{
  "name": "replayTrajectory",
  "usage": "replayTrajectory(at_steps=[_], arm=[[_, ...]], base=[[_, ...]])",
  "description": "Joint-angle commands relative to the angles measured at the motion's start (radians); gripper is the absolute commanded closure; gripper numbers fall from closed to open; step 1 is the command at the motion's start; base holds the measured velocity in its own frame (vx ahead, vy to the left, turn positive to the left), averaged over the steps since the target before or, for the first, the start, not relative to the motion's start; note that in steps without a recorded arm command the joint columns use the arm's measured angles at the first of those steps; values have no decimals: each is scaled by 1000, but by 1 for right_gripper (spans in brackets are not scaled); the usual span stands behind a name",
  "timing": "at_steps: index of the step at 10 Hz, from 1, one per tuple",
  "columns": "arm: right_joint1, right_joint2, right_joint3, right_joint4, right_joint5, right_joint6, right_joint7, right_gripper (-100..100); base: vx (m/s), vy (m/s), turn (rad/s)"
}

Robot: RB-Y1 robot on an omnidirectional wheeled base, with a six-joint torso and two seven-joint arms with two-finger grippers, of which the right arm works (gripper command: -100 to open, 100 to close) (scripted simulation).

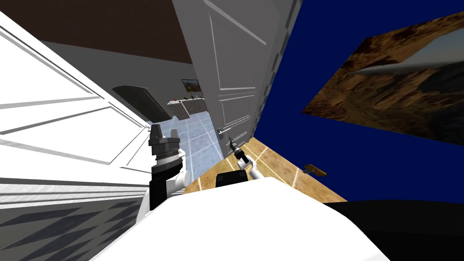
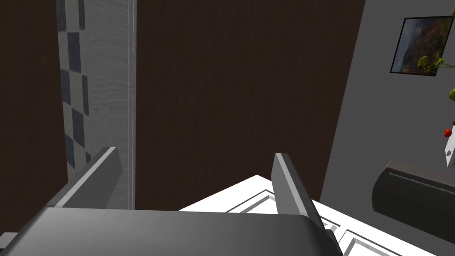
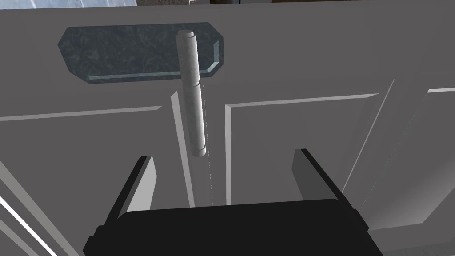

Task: Push the door open

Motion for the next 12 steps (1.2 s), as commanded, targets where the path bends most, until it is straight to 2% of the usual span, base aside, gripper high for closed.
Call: replayTrajectory(at_steps=[1, 3, 4, 5, 8, 12], arm=[[-19, 4, 14, 28, 2, 11, 3, -100], [-37, 9, 30, 61, 4, 18, 6, -100], [-33, 8, 24, 50, 4, 17, 6, -100], [-40, 6, 19, 62, 3, 16, 6, -100], [-51, 11, 8, 84, 2, 8, 7, -100], [-66, 30, -7, 113, 0, -1, 8, -100]], base=[[164, -169, 110], [139, -146, 109], [68, -58, 22], [111, 17, 27], [188, 82, 33], [177, 77, 30]])
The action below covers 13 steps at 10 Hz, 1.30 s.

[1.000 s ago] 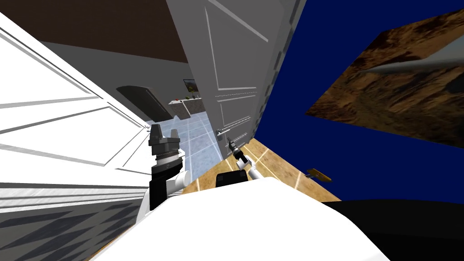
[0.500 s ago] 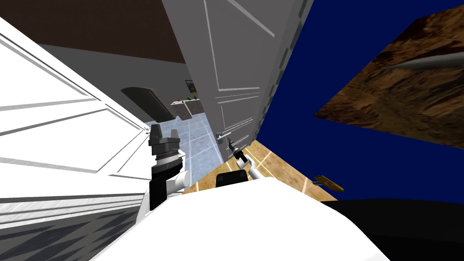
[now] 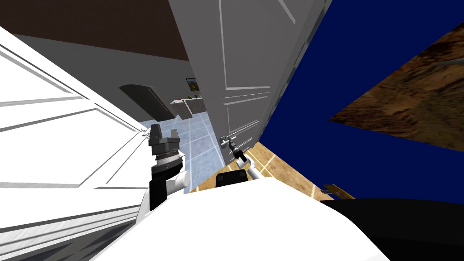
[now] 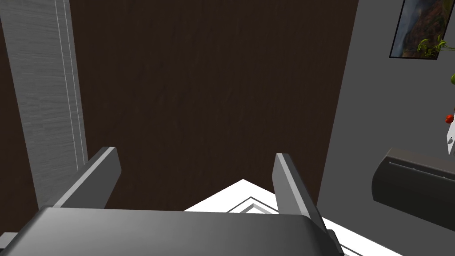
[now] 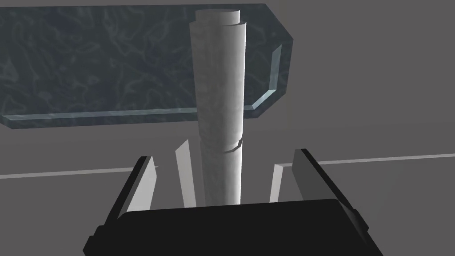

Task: Push the door open

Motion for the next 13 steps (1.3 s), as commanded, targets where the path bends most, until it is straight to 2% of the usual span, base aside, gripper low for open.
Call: replayTrajectory(at_steps=[1, 2, 7, 8, 12, 13], arm=[[0, 0, 0, 0, 0, 0, 0, -100], [0, 0, 0, 0, 0, 0, 0, 100], [0, 0, 0, 0, 0, 0, 0, 100], [-10, -3, -18, 5, -1, 0, 4, 100], [-20, -9, -52, 19, -3, -1, 12, 100], [-25, -11, -69, 26, -3, -1, 15, 100]], base=[[80, 34, 1], [-12, -6, -3], [-7, -4, 4], [76, 86, -37], [121, 125, -51], [167, 144, -40]])
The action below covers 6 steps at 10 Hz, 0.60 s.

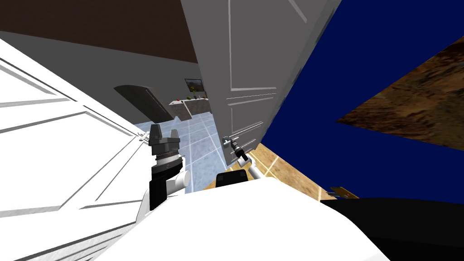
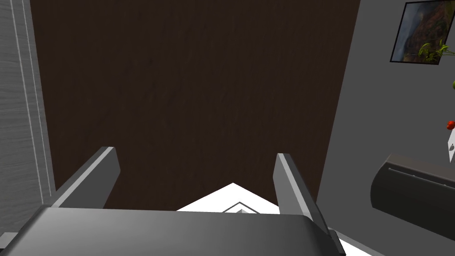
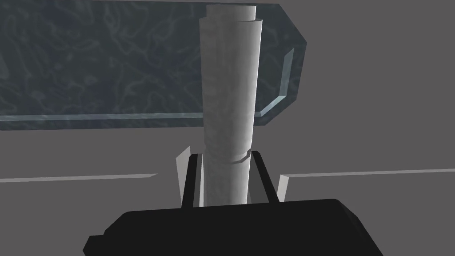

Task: Push the door open

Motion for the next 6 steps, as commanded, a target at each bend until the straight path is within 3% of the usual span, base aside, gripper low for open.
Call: replayTrajectory(at_steps=[1, 6], arm=[[-16, -7, -28, 4, -3, -4, 4, 100], [-35, -6, -91, 29, -6, -5, 17, 100]], base=[[155, 158, -70], [110, 117, -60]])
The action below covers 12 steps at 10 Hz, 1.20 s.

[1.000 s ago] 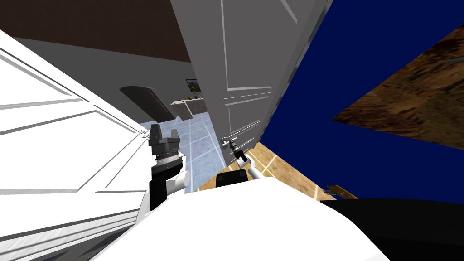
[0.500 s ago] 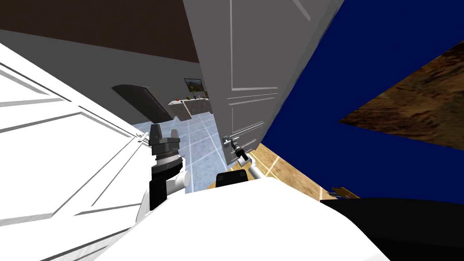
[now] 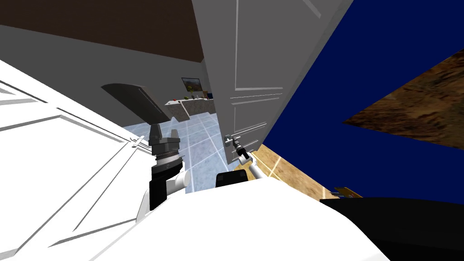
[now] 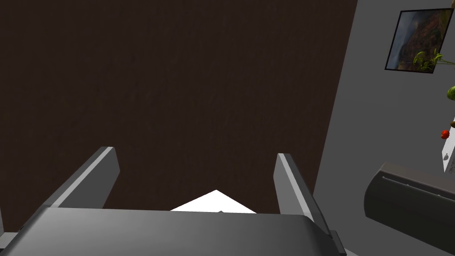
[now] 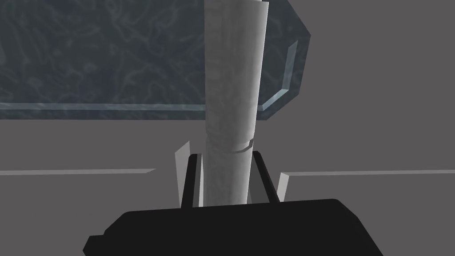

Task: Push the door open

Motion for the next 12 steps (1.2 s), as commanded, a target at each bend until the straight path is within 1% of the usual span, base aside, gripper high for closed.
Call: replayTrajectory(at_steps=[1, 7, 11, 12], arm=[[-15, -11, -32, 4, -4, -1, 1, 100], [-36, -1, -99, 32, -8, -2, 16, 100], [-48, 11, -142, 49, -10, -3, 25, 100], [-54, 18, -162, 57, -11, -4, 29, 100]], base=[[107, 96, -53], [93, 109, -57], [85, 96, -62], [142, 136, -69]])
